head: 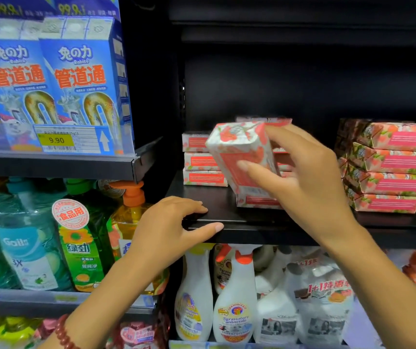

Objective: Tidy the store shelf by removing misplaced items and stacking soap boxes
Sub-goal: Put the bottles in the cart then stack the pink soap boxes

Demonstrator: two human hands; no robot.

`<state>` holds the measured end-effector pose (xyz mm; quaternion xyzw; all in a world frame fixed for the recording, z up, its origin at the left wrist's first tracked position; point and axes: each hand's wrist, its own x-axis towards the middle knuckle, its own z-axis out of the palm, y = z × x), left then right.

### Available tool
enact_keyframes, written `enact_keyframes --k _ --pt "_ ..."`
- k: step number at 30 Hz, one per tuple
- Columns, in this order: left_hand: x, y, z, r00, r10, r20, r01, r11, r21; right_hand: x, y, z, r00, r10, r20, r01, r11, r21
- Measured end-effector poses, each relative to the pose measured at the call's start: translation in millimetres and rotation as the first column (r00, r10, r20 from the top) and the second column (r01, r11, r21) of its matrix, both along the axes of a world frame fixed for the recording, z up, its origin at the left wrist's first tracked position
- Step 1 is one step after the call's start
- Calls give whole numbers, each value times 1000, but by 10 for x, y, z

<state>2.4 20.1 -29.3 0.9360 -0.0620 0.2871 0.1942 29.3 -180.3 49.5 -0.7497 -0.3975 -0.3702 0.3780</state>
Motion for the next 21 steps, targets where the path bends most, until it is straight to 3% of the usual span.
enact_keyframes --k 2,4,8,12,16,21 --pt "3 -15 51 1000 -8 9 8 997 -74 -37 -186 -55 999 10 -49 -8 1000 25" --pt "42 -38 132 992 12 124 5 991 -137 -39 -353 -129 997 -5 -83 8 999 32" --pt "305 -144 402 948 20 316 12 995 -99 11 -596 -292 992 -74 -103 78 996 34" --pt "742 -194 673 964 99 248 -114 992 50 64 -745 -413 989 -94 -118 100 994 42" --pt "1064 -119 752 967 216 134 -246 930 274 89 -866 -426 988 -117 -99 122 991 50" --pt "1101 -97 670 945 234 227 -292 918 268 94 -941 -446 991 -94 -98 101 993 67"
